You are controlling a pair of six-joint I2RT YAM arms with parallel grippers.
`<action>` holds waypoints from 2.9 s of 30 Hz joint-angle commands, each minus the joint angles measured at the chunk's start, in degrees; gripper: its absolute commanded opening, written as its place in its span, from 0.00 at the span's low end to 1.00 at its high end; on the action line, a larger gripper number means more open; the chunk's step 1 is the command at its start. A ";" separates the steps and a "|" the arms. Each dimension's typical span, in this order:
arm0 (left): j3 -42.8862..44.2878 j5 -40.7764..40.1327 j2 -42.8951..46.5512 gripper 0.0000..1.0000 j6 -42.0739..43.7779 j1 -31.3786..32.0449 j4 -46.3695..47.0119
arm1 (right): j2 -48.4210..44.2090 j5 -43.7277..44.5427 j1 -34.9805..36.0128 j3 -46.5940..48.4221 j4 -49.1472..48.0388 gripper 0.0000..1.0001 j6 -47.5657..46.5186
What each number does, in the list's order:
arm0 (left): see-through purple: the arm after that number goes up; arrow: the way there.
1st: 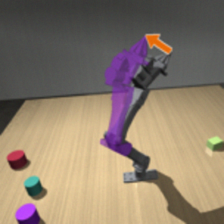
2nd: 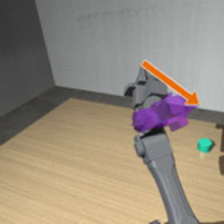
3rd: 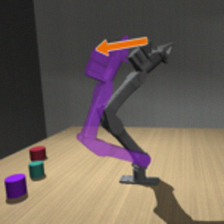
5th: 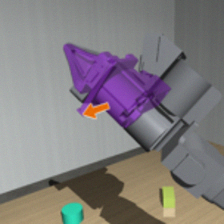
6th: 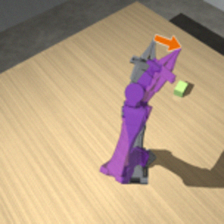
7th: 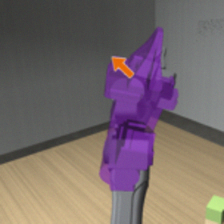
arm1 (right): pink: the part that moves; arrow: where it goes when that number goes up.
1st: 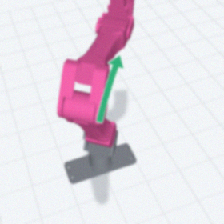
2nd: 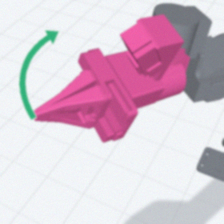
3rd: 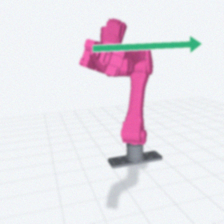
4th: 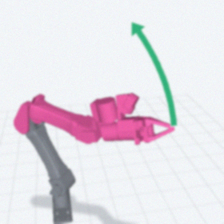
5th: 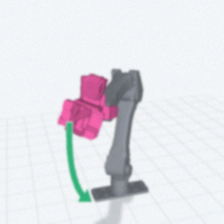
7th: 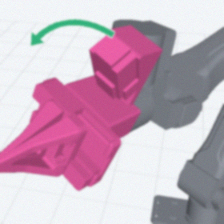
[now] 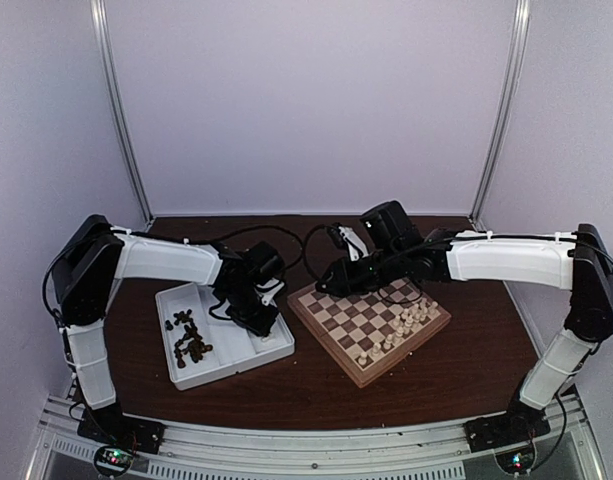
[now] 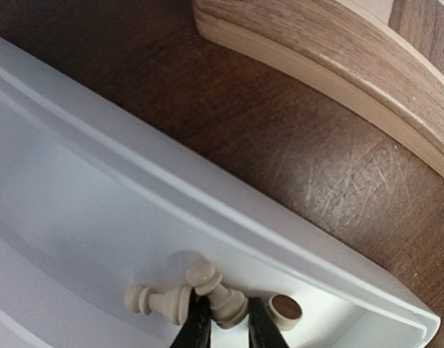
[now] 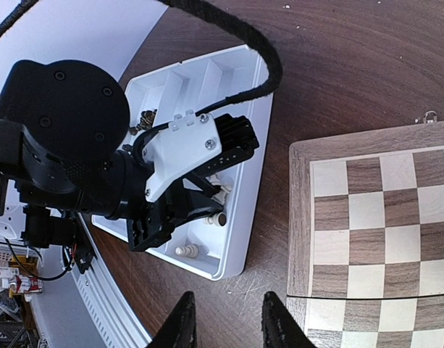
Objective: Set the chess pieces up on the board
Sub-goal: Pick up the chess piece from the storage box, then place the chess piece on the chessboard.
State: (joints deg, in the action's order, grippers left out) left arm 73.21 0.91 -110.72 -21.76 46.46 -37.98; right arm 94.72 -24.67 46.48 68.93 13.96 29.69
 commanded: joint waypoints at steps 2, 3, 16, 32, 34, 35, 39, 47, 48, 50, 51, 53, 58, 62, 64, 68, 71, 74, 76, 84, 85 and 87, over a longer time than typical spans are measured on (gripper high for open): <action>1.23 -3.44 -1.36 0.21 0.05 0.19 -1.35 | 0.00 -1.10 -0.34 1.06 0.93 0.31 -1.09; 1.28 -3.71 -1.47 0.21 0.05 0.21 -1.27 | 0.19 -1.26 -0.34 1.18 0.91 0.31 -1.10; 2.83 -4.17 -3.22 0.12 0.13 0.21 -0.87 | -0.50 -1.05 -0.34 1.47 2.41 0.31 -1.50; -16.80 1.87 20.61 0.11 9.69 0.86 23.99 | 3.03 -7.54 1.07 5.07 -1.00 0.32 2.81; -19.91 3.58 23.96 0.12 11.13 0.87 28.17 | 4.15 -8.86 2.01 6.09 -2.20 0.33 4.02; -21.82 4.07 25.70 0.12 11.51 0.91 30.62 | 4.57 -9.86 2.37 6.20 -3.28 0.33 4.96; -27.63 7.30 31.43 0.15 13.93 0.92 37.51 | 5.23 -12.42 2.93 5.21 -9.07 0.34 9.78; -31.33 13.84 34.89 0.15 18.61 0.91 43.40 | 8.89 -14.98 4.38 7.44 -11.72 0.41 13.44; -31.45 14.60 34.99 0.15 18.93 0.92 43.61 | 9.35 -15.15 4.53 7.65 -12.08 0.41 13.87; -31.45 15.71 35.16 0.15 19.26 0.91 43.73 | 10.21 -15.52 4.65 7.86 -13.19 0.40 14.68; -31.57 16.19 35.28 0.15 19.40 0.91 43.88 | 10.49 -15.72 4.67 7.95 -13.66 0.40 15.03; -31.78 16.64 35.65 0.15 19.62 0.87 44.23 | 11.17 -16.14 4.67 8.21 -13.81 0.40 15.45; -33.31 18.30 36.96 0.15 20.04 0.92 46.09 | 12.27 -17.63 4.80 8.77 -13.86 0.39 16.60; -33.44 18.86 37.22 0.15 20.15 0.89 46.12 | 12.91 -18.37 4.98 9.10 -15.94 0.37 17.34; -33.61 18.92 37.48 0.15 20.05 0.92 46.36 | 13.31 -18.84 5.00 9.31 -16.17 0.36 17.69; -34.26 18.45 38.19 0.15 20.05 0.87 47.19 | 13.65 -19.52 5.10 9.44 -17.00 0.32 18.29; -34.27 17.91 38.25 0.15 20.04 0.85 46.91 | 13.82 -19.72 5.18 9.47 -17.12 0.30 18.47; -34.51 17.32 38.53 0.15 20.17 0.92 47.39 | 14.14 -19.72 5.18 9.38 -17.20 0.30 18.55; -34.55 17.22 38.64 0.15 20.25 0.92 47.63 | 14.42 -19.93 5.18 9.37 -17.40 0.29 18.72; -34.36 15.18 38.43 0.15 20.31 0.91 47.30 | 14.62 -20.86 5.20 9.73 -18.22 0.20 19.21; -34.41 14.88 38.39 0.15 20.35 0.92 47.43 | 14.64 -20.85 5.16 9.81 -18.18 0.18 19.18; -34.45 14.38 38.38 0.15 20.27 0.90 47.50 | 14.84 -21.05 5.20 9.98 -18.01 0.16 19.04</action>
State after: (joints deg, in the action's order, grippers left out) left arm 39.03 16.97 -73.49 -2.39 47.09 6.07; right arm 108.68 -44.62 51.16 76.86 -2.50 48.53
